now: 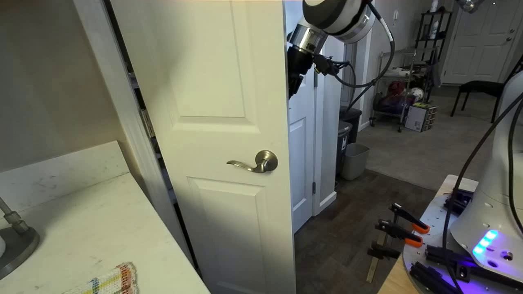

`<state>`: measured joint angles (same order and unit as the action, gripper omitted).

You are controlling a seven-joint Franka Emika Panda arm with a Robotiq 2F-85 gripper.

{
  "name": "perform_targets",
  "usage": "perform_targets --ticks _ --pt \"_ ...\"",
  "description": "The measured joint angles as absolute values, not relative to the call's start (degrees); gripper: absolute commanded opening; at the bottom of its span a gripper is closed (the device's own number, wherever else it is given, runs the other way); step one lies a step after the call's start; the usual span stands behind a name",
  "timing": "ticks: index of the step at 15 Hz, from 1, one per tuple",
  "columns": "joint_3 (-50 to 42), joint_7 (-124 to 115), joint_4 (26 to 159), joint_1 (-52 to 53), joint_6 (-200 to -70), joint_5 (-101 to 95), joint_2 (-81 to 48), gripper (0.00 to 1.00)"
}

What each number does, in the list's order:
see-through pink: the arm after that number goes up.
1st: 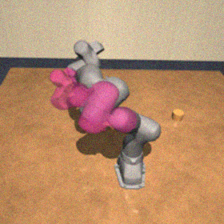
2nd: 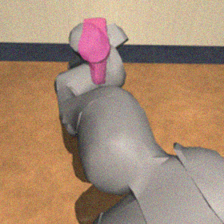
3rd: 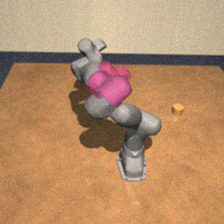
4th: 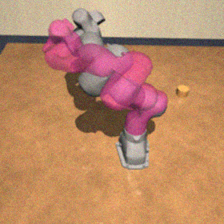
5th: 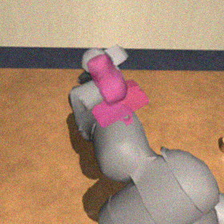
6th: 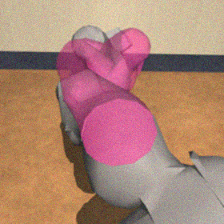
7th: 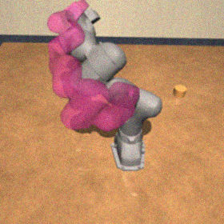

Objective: Pull open the left side of the white door

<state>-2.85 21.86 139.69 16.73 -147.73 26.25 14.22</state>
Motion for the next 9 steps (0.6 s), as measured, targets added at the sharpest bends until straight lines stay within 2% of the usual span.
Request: perform_targets --ticks 9 --pt "-0.05 35.03 135.49 21.24 -140.31 37.04 13.56 1.0"
